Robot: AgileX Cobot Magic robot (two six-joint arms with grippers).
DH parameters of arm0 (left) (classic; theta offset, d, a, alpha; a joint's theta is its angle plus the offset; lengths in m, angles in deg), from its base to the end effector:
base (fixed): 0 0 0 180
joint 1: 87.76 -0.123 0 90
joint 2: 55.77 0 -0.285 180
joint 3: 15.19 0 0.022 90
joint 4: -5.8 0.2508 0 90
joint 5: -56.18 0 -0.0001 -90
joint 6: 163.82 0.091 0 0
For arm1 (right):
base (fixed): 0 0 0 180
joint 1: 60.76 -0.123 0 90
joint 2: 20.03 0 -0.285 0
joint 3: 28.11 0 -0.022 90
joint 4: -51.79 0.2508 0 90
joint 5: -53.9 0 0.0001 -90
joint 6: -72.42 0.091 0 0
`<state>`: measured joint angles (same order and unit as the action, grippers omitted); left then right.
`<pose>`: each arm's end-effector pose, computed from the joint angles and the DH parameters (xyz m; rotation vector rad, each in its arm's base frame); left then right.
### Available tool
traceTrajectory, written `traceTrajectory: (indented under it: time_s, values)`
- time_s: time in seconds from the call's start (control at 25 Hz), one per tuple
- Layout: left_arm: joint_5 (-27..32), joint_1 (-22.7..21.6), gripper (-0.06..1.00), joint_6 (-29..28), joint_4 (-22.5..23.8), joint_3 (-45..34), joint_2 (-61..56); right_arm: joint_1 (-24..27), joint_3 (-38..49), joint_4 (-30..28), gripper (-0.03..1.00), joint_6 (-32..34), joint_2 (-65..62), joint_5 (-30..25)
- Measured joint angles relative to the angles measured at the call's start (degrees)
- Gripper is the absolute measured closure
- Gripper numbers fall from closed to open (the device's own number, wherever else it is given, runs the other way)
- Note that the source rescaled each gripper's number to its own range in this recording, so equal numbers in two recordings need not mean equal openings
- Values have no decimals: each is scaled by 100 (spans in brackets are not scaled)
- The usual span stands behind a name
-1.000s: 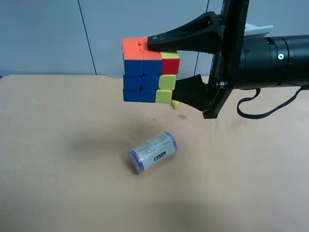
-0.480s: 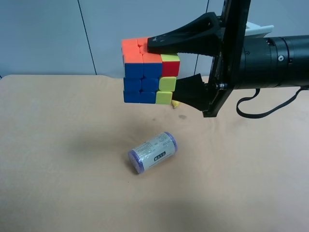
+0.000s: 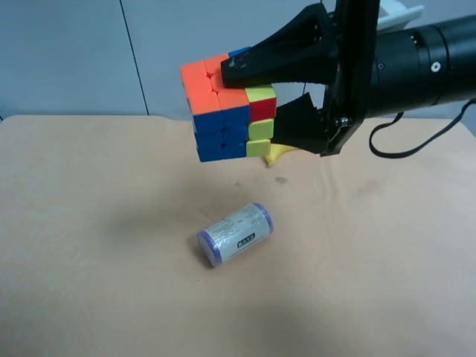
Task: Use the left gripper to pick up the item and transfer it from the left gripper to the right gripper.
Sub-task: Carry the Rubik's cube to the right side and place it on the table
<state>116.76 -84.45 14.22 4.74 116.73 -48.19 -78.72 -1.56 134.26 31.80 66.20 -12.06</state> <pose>-0.0063 -0.0011 0.2799 0.0249 2.0294 -0.0801 0.2132 0.1558 0.3062 -0.4060 2.2817 1.7215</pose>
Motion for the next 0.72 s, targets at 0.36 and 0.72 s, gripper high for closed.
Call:
traceTrajectory:
  time_s: [0.36, 0.72]
  values:
    - [0, -188, -5, 0, -5, -2, 0, 0, -1758, -3905, 96, 1989, 5, 778]
    - [0, -188, -5, 0, -5, -2, 0, 0, -2094, -7568, 96, 3746, 5, 749]
